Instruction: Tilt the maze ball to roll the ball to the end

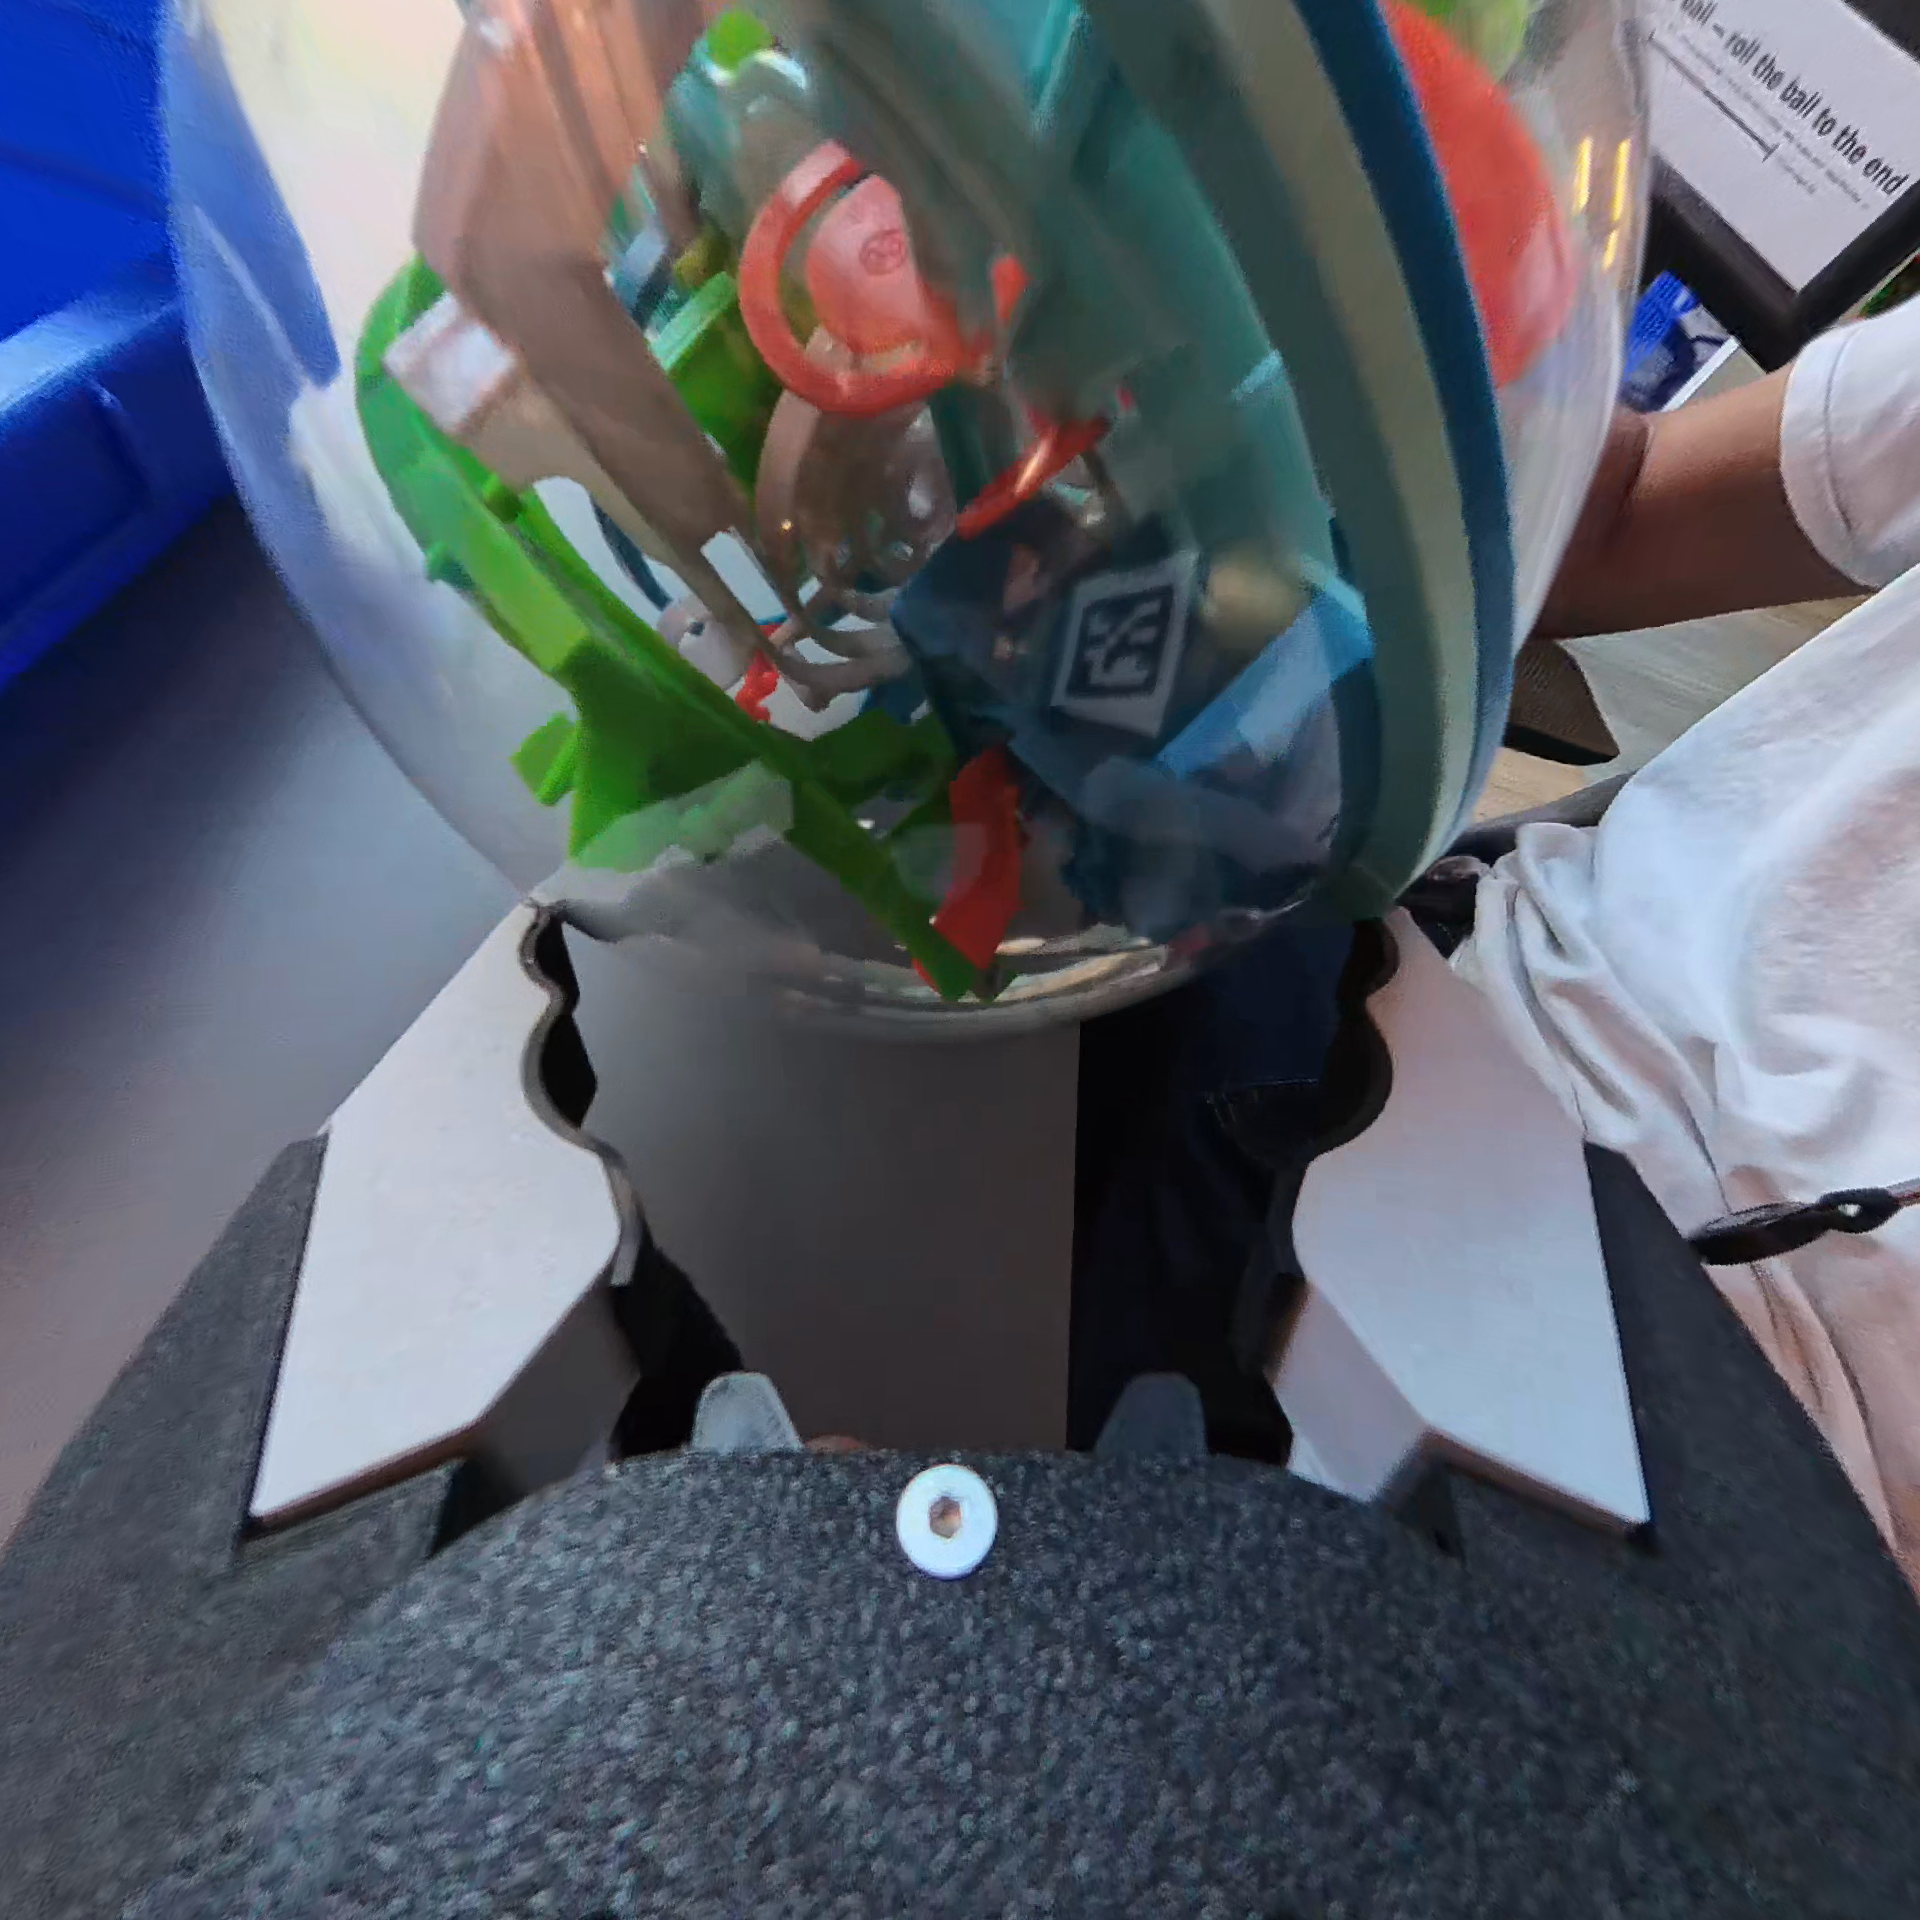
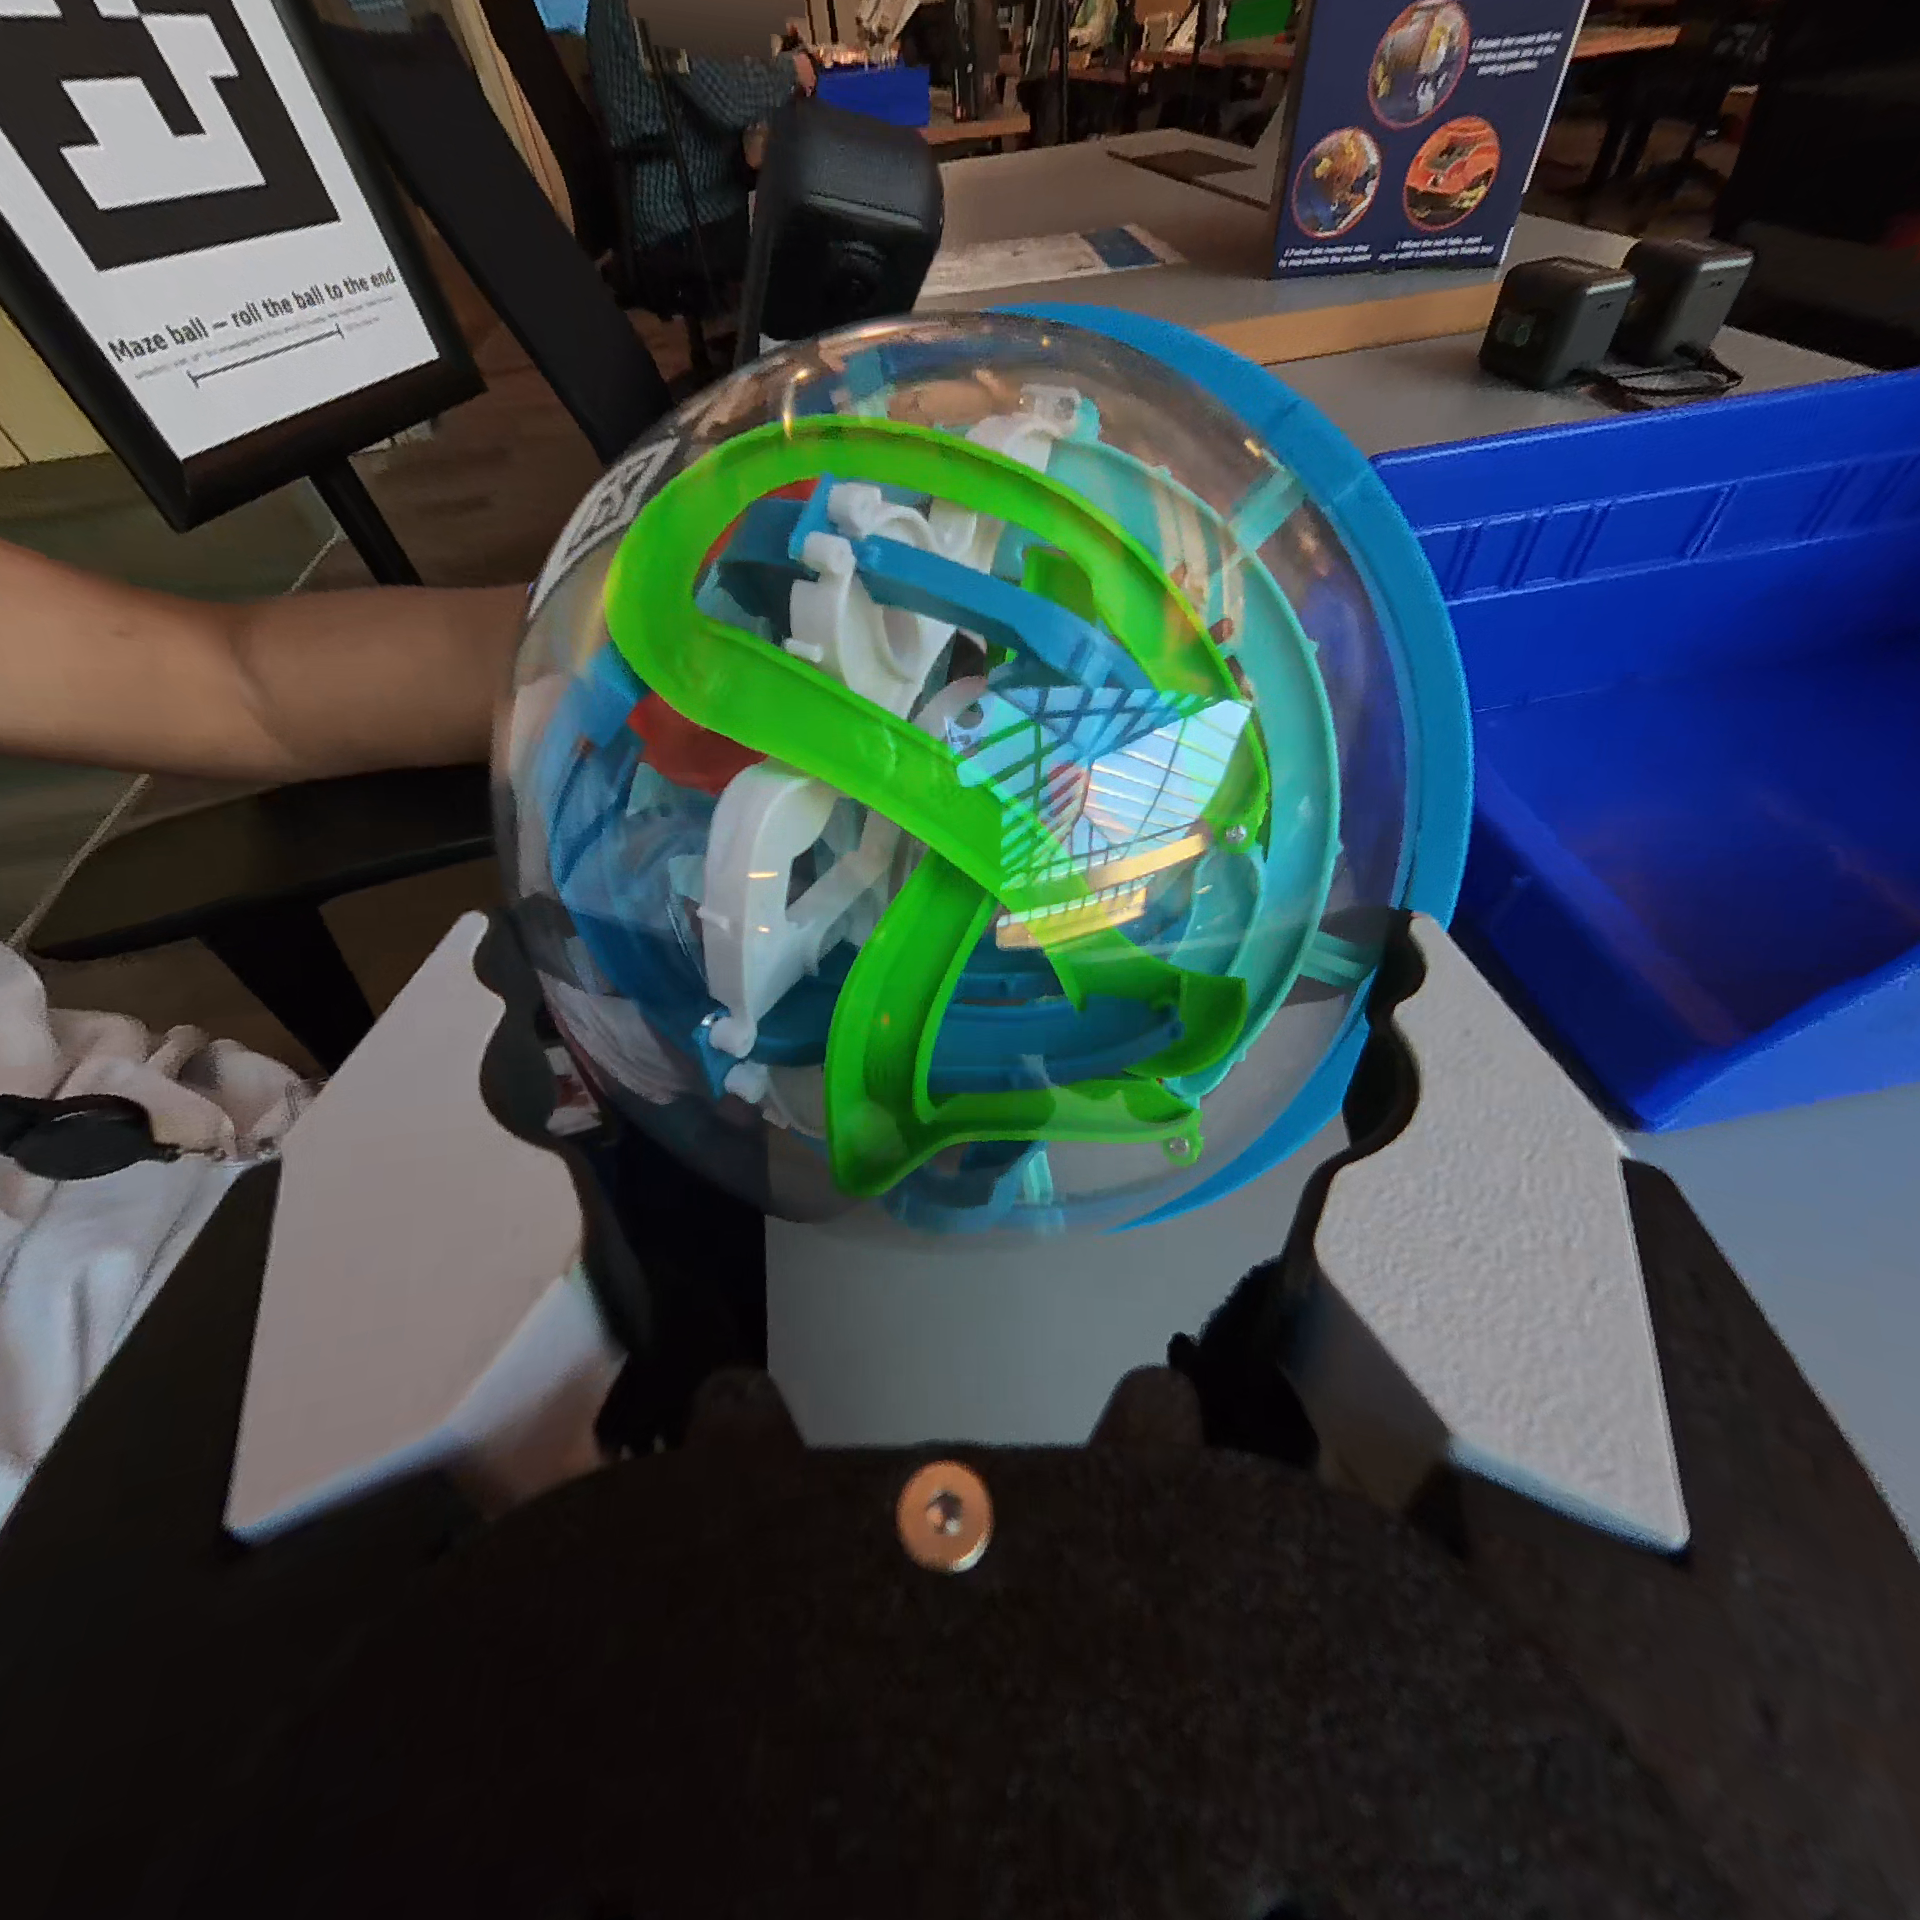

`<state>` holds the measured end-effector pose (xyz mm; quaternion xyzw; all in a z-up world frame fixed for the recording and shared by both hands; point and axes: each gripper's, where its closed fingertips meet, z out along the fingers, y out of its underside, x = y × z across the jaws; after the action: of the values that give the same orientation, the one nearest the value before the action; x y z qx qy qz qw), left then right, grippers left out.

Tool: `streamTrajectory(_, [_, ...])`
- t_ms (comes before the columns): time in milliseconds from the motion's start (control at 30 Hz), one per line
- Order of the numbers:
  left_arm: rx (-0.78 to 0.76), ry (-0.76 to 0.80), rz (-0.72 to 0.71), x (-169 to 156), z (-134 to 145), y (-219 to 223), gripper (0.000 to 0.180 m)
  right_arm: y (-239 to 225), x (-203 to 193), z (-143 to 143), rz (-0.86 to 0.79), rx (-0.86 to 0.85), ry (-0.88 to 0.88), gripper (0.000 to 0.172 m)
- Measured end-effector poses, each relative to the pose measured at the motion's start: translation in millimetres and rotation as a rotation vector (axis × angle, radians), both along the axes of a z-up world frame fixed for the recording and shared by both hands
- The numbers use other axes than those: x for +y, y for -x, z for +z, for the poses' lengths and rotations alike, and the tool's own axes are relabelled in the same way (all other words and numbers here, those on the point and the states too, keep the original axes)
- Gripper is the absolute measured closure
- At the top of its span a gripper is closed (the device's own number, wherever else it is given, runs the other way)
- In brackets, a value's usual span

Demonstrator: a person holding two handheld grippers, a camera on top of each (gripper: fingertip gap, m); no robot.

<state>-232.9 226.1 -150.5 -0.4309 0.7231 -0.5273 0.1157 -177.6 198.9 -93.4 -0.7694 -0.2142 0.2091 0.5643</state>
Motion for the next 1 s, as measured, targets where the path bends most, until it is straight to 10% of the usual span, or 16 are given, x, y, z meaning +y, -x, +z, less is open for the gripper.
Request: streamTrajectory(1000, [-0.158, 0.289, 0.199, 18, 43, 8, 0.082, -25, -1, 20, -0.131, 0.296, -0.271, 0.026])
